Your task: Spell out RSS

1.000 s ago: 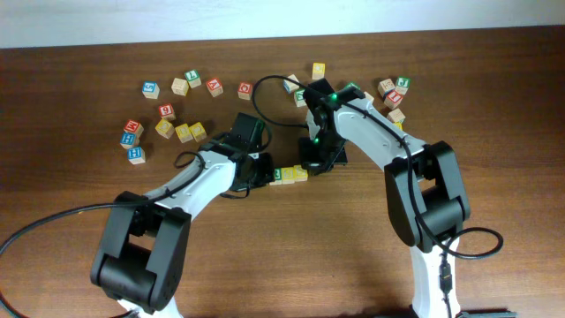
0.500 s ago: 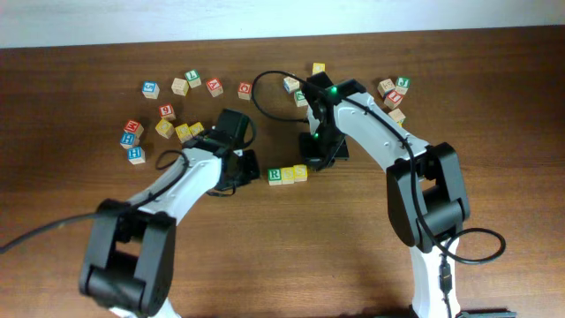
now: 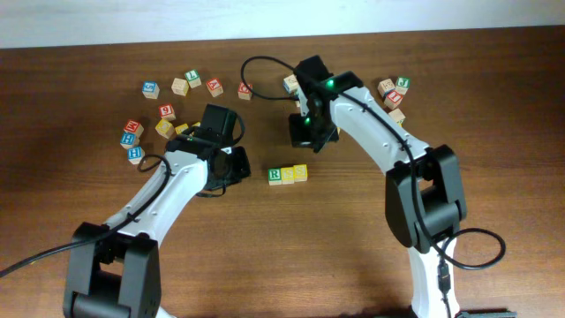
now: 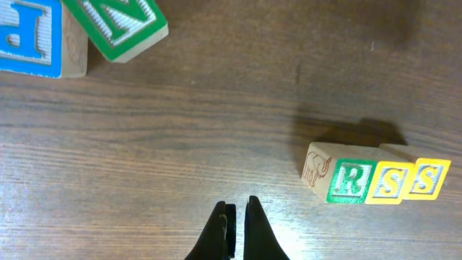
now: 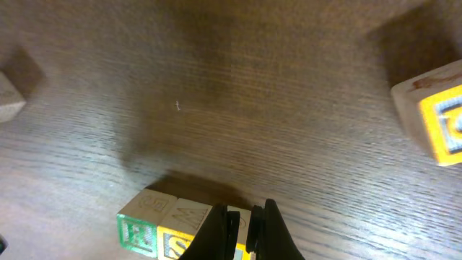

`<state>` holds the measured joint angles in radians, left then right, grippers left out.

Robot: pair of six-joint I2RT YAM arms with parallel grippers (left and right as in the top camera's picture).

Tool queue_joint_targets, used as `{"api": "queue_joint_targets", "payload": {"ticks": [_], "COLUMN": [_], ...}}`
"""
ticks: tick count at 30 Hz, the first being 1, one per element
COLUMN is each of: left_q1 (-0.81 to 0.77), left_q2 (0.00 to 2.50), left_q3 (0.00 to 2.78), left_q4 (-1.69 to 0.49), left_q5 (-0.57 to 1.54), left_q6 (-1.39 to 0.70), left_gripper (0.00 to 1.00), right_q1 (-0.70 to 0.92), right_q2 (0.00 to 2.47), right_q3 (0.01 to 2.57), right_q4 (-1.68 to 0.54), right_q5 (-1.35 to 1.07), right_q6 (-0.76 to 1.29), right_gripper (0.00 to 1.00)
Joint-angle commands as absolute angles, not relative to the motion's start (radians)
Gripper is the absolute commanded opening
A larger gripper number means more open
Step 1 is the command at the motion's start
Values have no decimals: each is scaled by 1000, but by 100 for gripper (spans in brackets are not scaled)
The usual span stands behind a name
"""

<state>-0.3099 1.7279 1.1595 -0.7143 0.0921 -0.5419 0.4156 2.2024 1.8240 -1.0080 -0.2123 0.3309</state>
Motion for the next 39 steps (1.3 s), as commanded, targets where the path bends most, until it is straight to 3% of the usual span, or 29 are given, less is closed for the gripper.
{"api": "queue_joint_targets", "payload": {"ticks": [1,39], "left_q1": [-309,-309], "left_q2": [1716,1716], "left_q3": [1172,1172], "left_q4": [-727,-738], "left_q5": [81,81], "left_q6": [-530,-530], "left_gripper": [0,0], "right_q1": [427,491], "right_q2": [2232,2232], "right_q3": [1787,1721], "right_q4": [-978,-978], "right_q5": [-168,-126], "right_q6": [357,380], "right_gripper": [4,4]}}
